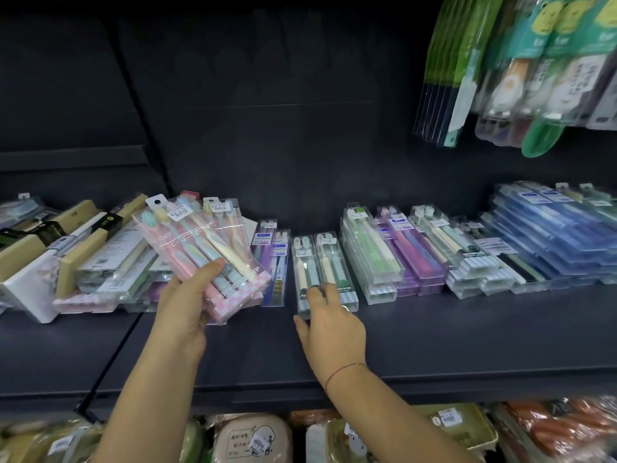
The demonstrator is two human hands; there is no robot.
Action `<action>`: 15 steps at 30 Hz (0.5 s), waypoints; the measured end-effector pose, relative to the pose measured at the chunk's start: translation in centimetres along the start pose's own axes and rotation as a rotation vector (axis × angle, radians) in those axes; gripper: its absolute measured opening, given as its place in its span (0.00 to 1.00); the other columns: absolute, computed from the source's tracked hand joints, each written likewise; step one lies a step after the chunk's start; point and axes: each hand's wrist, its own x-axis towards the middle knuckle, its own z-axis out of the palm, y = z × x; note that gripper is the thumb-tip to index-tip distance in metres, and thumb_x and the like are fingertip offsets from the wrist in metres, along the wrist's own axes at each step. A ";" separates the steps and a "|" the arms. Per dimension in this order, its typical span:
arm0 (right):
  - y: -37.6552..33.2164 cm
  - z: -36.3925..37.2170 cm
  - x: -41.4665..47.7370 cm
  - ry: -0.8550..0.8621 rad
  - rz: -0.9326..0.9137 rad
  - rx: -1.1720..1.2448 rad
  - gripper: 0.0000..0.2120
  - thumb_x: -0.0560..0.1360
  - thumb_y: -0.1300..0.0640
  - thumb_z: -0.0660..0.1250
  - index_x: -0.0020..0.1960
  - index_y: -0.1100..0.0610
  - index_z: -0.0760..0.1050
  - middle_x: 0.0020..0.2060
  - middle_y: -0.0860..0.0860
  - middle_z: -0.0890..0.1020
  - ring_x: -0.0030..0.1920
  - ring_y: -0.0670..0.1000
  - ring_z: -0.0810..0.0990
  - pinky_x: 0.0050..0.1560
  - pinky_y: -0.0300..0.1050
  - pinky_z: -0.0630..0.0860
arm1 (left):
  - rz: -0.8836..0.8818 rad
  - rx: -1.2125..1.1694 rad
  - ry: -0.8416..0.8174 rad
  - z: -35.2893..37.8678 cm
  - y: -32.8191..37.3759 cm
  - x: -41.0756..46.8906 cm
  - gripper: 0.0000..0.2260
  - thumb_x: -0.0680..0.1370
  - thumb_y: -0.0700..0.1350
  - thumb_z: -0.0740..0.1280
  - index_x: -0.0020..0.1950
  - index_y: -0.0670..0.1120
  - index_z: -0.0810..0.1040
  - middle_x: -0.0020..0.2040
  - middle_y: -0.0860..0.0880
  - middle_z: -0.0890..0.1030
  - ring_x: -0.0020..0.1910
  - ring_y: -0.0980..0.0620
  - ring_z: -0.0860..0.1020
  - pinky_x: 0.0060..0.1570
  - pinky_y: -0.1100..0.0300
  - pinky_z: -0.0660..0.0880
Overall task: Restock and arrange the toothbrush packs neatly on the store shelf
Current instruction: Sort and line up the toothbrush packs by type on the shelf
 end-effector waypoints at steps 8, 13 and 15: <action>-1.7 0.0 0.7 -0.054 0.132 0.095 0.25 0.72 0.40 0.70 0.59 0.55 0.69 0.54 0.52 0.73 0.44 0.52 0.79 0.35 0.43 0.70 | -0.003 -0.012 0.003 0.2 -0.1 -0.3 0.12 0.74 0.41 0.72 0.57 0.47 0.78 0.45 0.50 0.84 0.41 0.53 0.82 0.43 0.55 0.77; -0.8 -0.2 -0.1 0.094 0.149 0.298 0.17 0.70 0.48 0.73 0.53 0.55 0.74 0.48 0.53 0.78 0.41 0.55 0.79 0.33 0.42 0.69 | 0.006 -0.010 0.005 0.1 0.2 -0.3 0.09 0.75 0.41 0.72 0.54 0.48 0.79 0.43 0.51 0.84 0.39 0.54 0.82 0.39 0.57 0.75; 0.4 -0.3 -0.4 0.224 0.160 0.316 0.16 0.68 0.50 0.75 0.51 0.54 0.75 0.46 0.52 0.78 0.38 0.54 0.78 0.31 0.41 0.69 | 0.008 -0.006 0.007 0.0 0.2 -0.2 0.09 0.75 0.41 0.72 0.53 0.48 0.79 0.43 0.51 0.84 0.40 0.54 0.82 0.39 0.57 0.75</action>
